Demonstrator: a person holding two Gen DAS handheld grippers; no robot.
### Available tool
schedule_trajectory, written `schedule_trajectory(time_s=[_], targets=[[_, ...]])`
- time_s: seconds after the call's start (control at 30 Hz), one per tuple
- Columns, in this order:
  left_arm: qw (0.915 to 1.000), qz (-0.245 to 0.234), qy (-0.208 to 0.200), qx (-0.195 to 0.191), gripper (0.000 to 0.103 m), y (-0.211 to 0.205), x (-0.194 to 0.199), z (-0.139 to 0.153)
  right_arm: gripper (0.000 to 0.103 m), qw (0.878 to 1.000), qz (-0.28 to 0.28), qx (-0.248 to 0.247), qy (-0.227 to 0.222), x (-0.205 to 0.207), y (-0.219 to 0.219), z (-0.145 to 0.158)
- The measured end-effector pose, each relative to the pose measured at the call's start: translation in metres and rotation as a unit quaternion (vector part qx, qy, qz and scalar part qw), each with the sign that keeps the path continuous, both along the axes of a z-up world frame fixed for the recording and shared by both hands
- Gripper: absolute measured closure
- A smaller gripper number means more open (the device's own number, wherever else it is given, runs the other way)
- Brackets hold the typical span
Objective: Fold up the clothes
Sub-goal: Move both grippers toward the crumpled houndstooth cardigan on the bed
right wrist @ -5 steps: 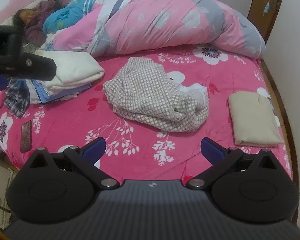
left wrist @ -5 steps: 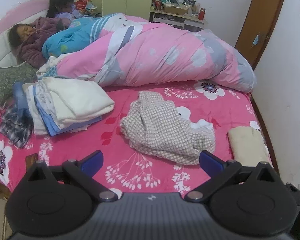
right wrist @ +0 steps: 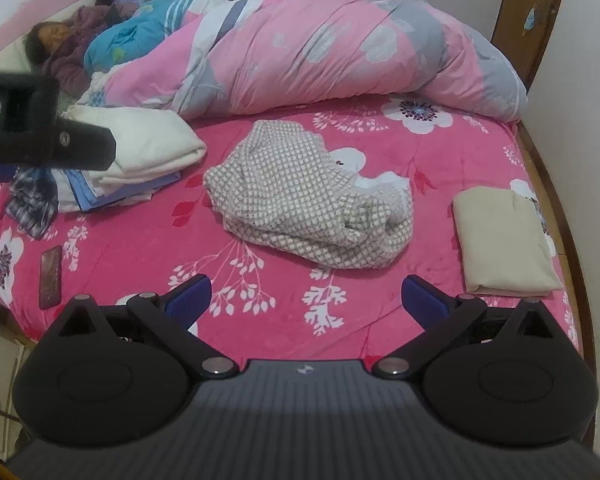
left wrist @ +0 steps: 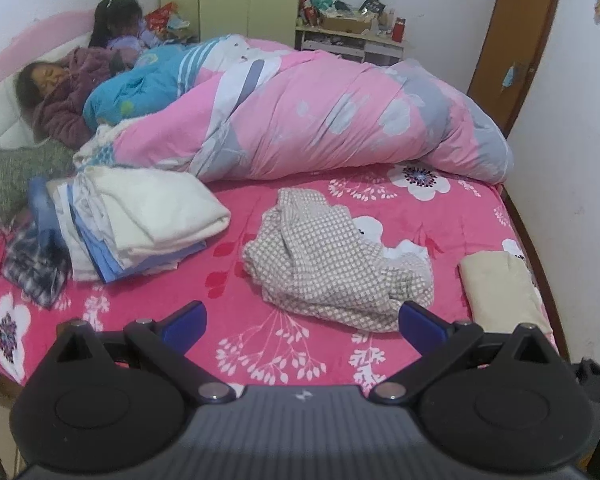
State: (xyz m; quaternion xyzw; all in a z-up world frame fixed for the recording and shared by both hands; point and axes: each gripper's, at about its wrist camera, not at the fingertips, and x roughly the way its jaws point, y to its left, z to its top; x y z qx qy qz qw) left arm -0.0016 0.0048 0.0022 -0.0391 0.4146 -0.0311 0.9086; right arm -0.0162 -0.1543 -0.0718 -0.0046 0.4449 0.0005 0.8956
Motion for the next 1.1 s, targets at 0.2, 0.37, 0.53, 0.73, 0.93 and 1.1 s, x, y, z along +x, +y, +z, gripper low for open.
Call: schedule_trajectory(time_s=[0.2, 0.37, 0.53, 0.73, 0.93, 1.1], targets=[[0.9999, -0.002, -0.015, 0.004, 0.001, 0.006, -0.001, 0.002, 0.001, 0.999, -0.047, 0.015, 0.020, 0.019, -0.007, 0.009], [0.9988, 0.021, -0.010, -0.042, 0.000, 0.015, -0.001, -0.001, 0.001, 0.996, -0.087, -0.013, 0.012, 0.007, -0.011, 0.012], [0.9982, 0.013, -0.017, -0.055, 0.000, 0.013, -0.002, 0.001, 0.001, 0.995, -0.095, -0.038, 0.008, 0.003, -0.008, 0.022], [0.9990, 0.021, -0.026, -0.028, 0.000, 0.006, -0.003, 0.006, 0.001, 0.993, -0.107, -0.049, 0.003, -0.002, 0.002, 0.034], [0.9995, 0.018, -0.018, -0.022, 0.000, 0.007, -0.003, 0.009, 0.001, 0.991, -0.123, -0.046, -0.003, -0.006, 0.006, 0.043], [0.9996, 0.019, -0.016, -0.013, 0.000, 0.014, -0.006, 0.009, 0.001, 0.991, -0.125, -0.045, -0.007, -0.011, 0.014, 0.039]])
